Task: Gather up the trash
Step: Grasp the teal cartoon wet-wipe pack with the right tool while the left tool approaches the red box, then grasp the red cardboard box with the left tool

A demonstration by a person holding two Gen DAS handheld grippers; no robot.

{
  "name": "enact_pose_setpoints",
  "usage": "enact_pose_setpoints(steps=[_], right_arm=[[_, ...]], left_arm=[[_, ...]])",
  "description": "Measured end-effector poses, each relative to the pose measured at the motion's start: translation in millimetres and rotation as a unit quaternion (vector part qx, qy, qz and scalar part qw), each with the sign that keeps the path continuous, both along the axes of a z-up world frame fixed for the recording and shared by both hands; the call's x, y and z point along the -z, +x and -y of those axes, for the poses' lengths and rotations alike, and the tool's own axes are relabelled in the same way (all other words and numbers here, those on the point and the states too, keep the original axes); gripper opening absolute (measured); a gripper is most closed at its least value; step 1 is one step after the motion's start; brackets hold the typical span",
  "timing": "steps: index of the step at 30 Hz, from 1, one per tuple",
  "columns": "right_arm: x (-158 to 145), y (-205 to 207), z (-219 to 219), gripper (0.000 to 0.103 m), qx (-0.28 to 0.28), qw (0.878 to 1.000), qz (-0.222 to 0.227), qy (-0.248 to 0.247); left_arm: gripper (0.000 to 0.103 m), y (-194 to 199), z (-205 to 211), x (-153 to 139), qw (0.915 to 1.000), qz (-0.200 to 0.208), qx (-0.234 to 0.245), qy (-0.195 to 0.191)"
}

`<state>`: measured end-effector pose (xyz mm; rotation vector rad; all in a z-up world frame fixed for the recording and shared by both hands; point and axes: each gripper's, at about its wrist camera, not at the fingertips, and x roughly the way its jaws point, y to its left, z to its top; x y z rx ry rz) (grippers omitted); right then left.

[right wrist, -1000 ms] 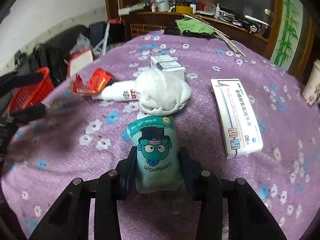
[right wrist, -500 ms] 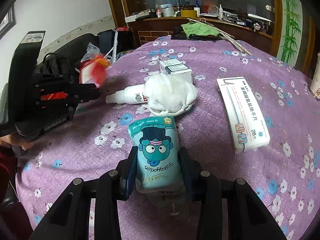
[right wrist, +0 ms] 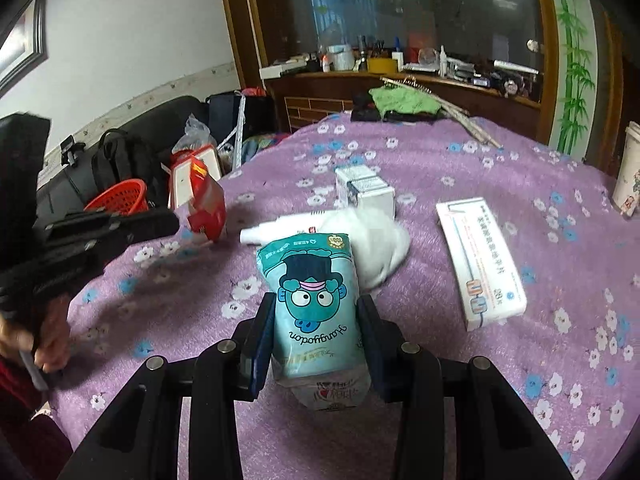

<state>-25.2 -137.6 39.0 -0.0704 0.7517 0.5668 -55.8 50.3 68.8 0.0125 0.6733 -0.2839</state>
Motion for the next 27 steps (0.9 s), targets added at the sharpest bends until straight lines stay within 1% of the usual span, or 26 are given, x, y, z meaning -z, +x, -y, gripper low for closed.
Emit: enact_pose_setpoints(steps=[7, 11, 12, 14, 15, 16, 18, 19, 20, 23, 24, 25, 26, 27], right_arm=[[0, 4, 4, 0.043, 0.012, 1.0, 0.0, -0.001], [-4, 9, 10, 0.043, 0.024, 0.999, -0.015, 0.019], [-6, 8, 12, 0.043, 0.027, 0.999, -0.017, 0.025], [-9, 3, 12, 0.043, 0.037, 0.999, -0.016, 0.021], [-11, 0, 13, 0.043, 0.038, 0.999, -0.016, 0.024], [-13, -2, 13, 0.043, 0.038, 0.999, -0.015, 0.029], [-20, -12, 14, 0.043, 0.042, 0.999, -0.012, 0.034], [-22, -15, 15, 0.043, 0.043, 0.998, -0.01, 0.034], [-25, -19, 16, 0.043, 0.043, 0.998, -0.008, 0.038], [-32, -30, 18, 0.043, 0.046, 0.998, -0.001, 0.043], [-33, -32, 19, 0.043, 0.045, 0.998, 0.0, 0.046], [-35, -33, 19, 0.043, 0.044, 0.998, 0.001, 0.049], [-36, -34, 20, 0.043, 0.044, 0.998, 0.001, 0.051], [-36, -34, 20, 0.043, 0.045, 0.998, 0.002, 0.051]], left_arm=[[0.003, -14, 8, -7, 0.9997, 0.006, 0.022, -0.01], [0.003, -18, 9, -9, 0.9995, 0.006, 0.028, -0.012], [0.003, -19, 8, -10, 0.9995, 0.007, 0.028, -0.011], [0.003, -20, 8, -11, 0.9994, 0.008, 0.034, -0.008], [0.003, -19, 8, -11, 0.9992, 0.004, 0.041, 0.0], [0.004, -19, 7, -12, 0.9993, 0.006, 0.037, 0.008], [0.025, -15, -2, -13, 0.9995, 0.009, 0.026, 0.016], [0.05, -11, -6, -13, 0.9995, 0.006, 0.027, 0.017], [0.065, -7, -9, -12, 0.9993, 0.0, 0.029, 0.022], [0.066, -1, -8, -11, 0.9974, 0.002, 0.051, 0.05], [0.066, 3, -3, -9, 0.9954, 0.005, 0.068, 0.068], [0.066, 6, 2, -7, 0.9938, 0.007, 0.075, 0.082], [0.066, 11, 7, -4, 0.9916, 0.008, 0.076, 0.105], [0.066, 18, 12, 0, 0.9888, 0.001, 0.081, 0.125]])
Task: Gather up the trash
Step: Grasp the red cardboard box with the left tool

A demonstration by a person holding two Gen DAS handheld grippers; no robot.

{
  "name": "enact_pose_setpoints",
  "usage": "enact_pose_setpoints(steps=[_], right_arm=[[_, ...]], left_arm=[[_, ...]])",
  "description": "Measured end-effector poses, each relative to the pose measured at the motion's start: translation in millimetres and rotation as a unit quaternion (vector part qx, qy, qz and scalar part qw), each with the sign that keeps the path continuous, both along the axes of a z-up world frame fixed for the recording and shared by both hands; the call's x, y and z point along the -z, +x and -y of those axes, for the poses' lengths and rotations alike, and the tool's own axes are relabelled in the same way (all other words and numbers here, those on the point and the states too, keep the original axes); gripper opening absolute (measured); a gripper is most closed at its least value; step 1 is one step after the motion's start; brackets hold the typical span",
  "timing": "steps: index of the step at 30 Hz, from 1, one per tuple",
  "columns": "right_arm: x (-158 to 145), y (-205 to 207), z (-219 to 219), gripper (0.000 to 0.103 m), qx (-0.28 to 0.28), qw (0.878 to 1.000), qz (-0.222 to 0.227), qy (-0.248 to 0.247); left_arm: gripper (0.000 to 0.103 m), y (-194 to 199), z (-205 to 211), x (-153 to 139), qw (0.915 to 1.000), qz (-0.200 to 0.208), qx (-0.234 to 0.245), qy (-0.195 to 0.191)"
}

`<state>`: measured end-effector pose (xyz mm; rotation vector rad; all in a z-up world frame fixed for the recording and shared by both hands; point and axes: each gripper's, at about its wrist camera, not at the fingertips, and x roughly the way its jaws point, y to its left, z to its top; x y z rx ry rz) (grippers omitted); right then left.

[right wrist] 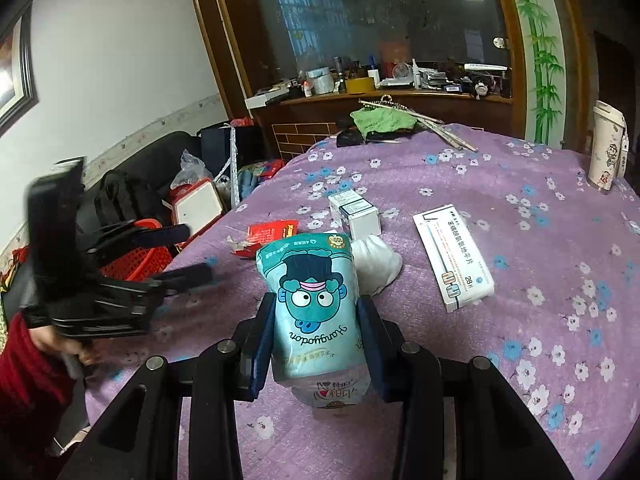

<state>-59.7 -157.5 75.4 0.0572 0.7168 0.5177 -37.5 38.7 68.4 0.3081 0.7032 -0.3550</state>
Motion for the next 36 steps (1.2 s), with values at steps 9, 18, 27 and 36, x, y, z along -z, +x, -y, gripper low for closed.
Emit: enact_pose_setpoints(steps=[9, 18, 27, 36], right_arm=[[-5, -6, 11, 0.043, 0.01, 1.0, 0.001, 0.011], [-2, -12, -2, 0.043, 0.013, 1.0, -0.008, 0.01], [-3, -20, -19, 0.043, 0.016, 1.0, -0.001, -0.01], [5, -24, -22, 0.043, 0.01, 1.0, -0.01, -0.004]], left_arm=[[0.021, 48, -1, 30, 0.9982, -0.049, 0.0, 0.036], [0.0, 47, -30, 22, 0.9955, -0.053, -0.034, -0.07], [0.0, 20, -28, 10, 0.9974, -0.021, -0.03, -0.062], [0.049, 45, -13, 13, 0.999, -0.024, -0.037, -0.001]])
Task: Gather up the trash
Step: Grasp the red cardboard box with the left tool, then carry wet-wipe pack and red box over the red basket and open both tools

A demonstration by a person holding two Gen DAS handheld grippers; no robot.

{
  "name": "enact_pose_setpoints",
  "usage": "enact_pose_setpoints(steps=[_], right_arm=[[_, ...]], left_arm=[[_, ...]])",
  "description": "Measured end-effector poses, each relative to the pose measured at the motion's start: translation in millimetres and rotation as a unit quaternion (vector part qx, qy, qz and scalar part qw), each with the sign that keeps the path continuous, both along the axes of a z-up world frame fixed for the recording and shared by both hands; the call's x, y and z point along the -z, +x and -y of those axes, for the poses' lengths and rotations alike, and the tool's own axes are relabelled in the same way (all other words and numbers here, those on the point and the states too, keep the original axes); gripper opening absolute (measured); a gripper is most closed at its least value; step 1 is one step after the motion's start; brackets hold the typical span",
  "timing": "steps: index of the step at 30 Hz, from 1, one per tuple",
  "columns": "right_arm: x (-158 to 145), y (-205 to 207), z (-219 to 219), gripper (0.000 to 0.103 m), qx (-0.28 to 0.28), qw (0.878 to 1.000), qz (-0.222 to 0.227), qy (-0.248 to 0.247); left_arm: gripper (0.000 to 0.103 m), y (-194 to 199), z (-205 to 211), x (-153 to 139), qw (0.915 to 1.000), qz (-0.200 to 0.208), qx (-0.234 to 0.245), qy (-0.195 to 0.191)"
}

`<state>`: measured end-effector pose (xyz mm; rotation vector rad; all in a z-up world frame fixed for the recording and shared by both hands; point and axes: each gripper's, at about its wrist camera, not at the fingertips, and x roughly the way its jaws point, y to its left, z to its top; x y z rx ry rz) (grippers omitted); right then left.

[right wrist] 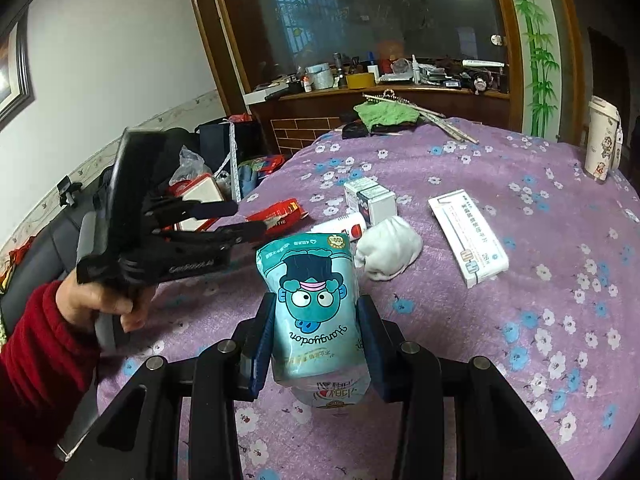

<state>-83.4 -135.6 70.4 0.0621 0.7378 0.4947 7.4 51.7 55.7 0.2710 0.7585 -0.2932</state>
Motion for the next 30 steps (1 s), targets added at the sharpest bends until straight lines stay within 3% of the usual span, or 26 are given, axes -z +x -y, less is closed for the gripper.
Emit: enact_pose_setpoints(steps=[2, 3, 7, 10, 18, 19, 20, 22, 24, 30], right_arm=[[2, 1, 1, 0.043, -0.002, 1.0, -0.002, 0.003], [3, 1, 1, 0.043, -0.002, 1.0, -0.003, 0.004], [3, 1, 3, 0.043, -0.004, 1.0, -0.003, 0.009], [3, 0, 2, 0.043, -0.005, 1.0, -0.003, 0.009], [3, 0, 1, 0.043, -0.005, 1.0, -0.003, 0.01], [2, -1, 1, 0.043, -0.006, 1.0, -0.002, 0.01], [2, -1, 0, 0.043, -0.007, 1.0, -0.001, 0.011], [3, 0, -1, 0.044, -0.009, 1.0, -0.002, 0.013], [4, 2, -2, 0.044, -0.011, 1.0, -0.003, 0.015], [9, 2, -4, 0.044, -0.017, 1.0, -0.008, 0.018]], left_arm=[[0.02, 12, 4, 8, 0.9998, -0.015, -0.001, 0.012], [0.016, 18, 4, 13, 0.9996, -0.028, -0.001, 0.011], [0.013, 31, 3, 31, 0.9986, -0.048, -0.009, 0.017], [0.001, 30, -3, 36, 0.9987, -0.047, -0.018, 0.001], [0.0, 12, -25, 15, 0.9967, -0.039, -0.025, -0.067], [0.007, 12, -29, 10, 0.996, -0.038, -0.032, -0.075], [0.033, 13, -39, 4, 0.9941, -0.038, -0.045, -0.091], [0.073, 15, -55, -5, 0.9908, -0.023, -0.079, -0.108], [0.074, 21, -70, -8, 0.9866, -0.016, -0.122, -0.107], [0.073, 39, -77, 14, 0.9815, -0.058, -0.163, -0.082]])
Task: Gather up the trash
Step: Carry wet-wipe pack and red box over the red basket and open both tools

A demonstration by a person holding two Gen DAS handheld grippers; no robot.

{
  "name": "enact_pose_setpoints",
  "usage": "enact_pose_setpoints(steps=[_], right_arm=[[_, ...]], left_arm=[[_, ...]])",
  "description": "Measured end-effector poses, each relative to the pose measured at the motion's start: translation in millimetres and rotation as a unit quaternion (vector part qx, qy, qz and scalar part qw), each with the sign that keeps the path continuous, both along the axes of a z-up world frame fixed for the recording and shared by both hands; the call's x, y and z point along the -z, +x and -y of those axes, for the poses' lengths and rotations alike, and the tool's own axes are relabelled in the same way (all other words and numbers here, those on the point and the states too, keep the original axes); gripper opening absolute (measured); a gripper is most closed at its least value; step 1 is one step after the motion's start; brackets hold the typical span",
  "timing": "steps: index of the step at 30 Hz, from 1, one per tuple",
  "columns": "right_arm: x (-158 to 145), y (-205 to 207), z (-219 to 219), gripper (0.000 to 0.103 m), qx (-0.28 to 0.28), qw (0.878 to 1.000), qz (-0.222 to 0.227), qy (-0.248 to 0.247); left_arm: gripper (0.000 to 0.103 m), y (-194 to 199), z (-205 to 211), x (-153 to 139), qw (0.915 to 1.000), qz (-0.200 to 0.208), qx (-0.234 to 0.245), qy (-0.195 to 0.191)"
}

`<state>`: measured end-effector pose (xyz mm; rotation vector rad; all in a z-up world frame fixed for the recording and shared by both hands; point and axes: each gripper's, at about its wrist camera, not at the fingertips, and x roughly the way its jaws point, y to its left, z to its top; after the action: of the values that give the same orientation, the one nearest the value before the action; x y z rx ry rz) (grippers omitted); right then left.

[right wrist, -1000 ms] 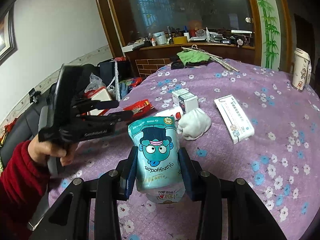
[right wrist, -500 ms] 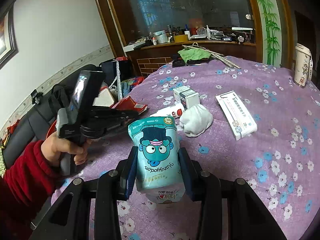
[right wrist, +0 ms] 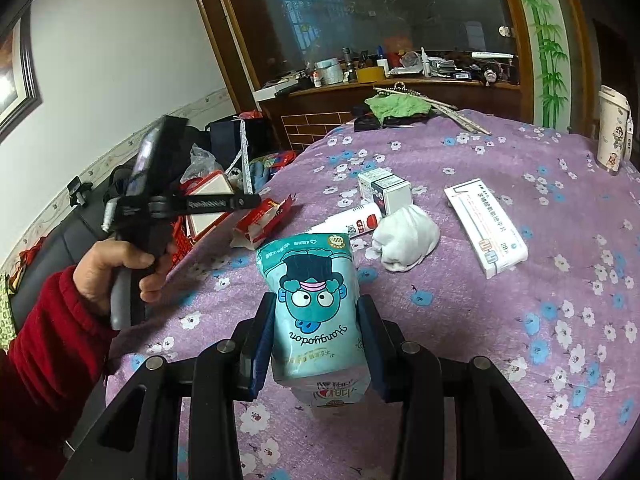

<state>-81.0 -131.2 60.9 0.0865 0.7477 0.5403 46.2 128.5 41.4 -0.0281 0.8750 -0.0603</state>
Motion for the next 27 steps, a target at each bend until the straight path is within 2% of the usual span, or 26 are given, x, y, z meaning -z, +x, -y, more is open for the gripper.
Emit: enact_pose_setpoints(steps=[1, 3, 4, 5, 8, 13, 20, 27], right_arm=[[0, 0, 0, 0.044, 0.0, 1.0, -0.001, 0.001], [1, 0, 1, 0.044, 0.0, 1.0, -0.001, 0.001], [1, 0, 2, 0.044, 0.0, 1.0, -0.001, 0.002], [1, 0, 2, 0.044, 0.0, 1.0, -0.002, 0.003], [0, -1, 3, 0.044, 0.001, 1.0, -0.001, 0.005], [0, 0, 4, 0.044, 0.009, 1.0, -0.005, 0.005], [-6, -1, -6, 0.044, 0.013, 1.0, -0.004, -0.006], [-19, 2, -38, 0.044, -0.01, 1.0, -0.005, -0.022]], left_arm=[[0.072, 1, 2, 3, 1.0, -0.003, 0.004, 0.001], [0.053, 2, 7, 10, 0.9998, -0.012, 0.013, 0.006], [0.031, 2, 9, 13, 0.9997, -0.017, 0.017, 0.004], [0.023, 4, 11, 17, 0.9994, -0.026, 0.023, -0.004], [0.022, 0, 15, 18, 0.9996, -0.017, 0.024, 0.005], [0.015, -18, 18, 3, 0.9992, 0.019, 0.031, -0.017], [0.015, -65, 27, -25, 0.9954, 0.073, 0.057, -0.024], [0.015, -111, -1, -58, 0.9914, 0.114, 0.053, -0.038]])
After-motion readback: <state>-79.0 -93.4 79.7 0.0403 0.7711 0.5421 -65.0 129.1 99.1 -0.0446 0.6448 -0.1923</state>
